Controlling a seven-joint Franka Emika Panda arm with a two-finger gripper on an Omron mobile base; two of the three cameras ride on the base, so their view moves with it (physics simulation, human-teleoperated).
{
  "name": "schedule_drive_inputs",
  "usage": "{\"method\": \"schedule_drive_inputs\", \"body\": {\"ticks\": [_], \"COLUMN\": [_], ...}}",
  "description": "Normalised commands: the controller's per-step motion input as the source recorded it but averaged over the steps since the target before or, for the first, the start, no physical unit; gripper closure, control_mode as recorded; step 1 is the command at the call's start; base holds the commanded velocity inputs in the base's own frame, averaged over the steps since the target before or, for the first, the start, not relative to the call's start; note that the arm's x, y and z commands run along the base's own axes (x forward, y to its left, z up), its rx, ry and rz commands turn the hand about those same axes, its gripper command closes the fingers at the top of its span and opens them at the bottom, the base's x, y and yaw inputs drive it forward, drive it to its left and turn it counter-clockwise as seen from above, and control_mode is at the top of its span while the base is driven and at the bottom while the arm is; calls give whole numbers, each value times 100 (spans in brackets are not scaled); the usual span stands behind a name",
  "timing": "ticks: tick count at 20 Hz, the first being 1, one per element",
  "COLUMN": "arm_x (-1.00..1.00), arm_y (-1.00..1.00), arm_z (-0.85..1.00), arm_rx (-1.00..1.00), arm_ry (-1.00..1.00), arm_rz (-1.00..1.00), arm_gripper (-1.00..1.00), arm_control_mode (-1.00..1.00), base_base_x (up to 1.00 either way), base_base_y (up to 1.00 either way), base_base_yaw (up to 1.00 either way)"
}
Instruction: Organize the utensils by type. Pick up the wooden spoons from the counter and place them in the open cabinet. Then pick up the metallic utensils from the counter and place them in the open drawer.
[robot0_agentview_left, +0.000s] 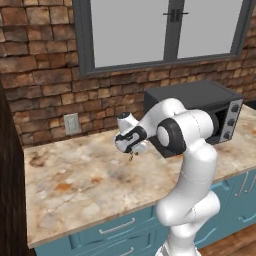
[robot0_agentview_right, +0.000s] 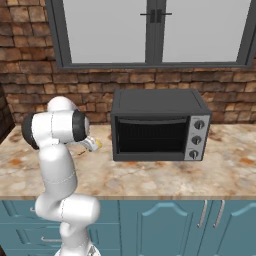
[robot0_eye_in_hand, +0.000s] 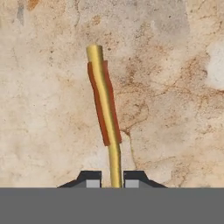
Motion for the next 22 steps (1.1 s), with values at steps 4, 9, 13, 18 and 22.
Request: {"method": "schedule_drive_inputs", "body": {"ticks": [4, 9, 13, 18, 22], "arm_x": [-67, -81, -99, -96, -55], "arm_y": [-44, -14, -1, -16, -32], "arm_z": [34, 66, 72, 62, 73], "arm_rx": [17, 20, 16, -2, -12], "arm_ry": [5, 0, -5, -17, -33], "arm_rz": [-62, -61, -53, -41, -31], "arm_gripper": [100, 100, 100, 100, 100], "arm_control_mode": [-100, -100, -100, -100, -100], "base_base_x": [0, 0, 0, 0, 0], "base_base_y": [0, 0, 0, 0, 0], "base_base_yaw": [0, 0, 0, 0, 0]}}
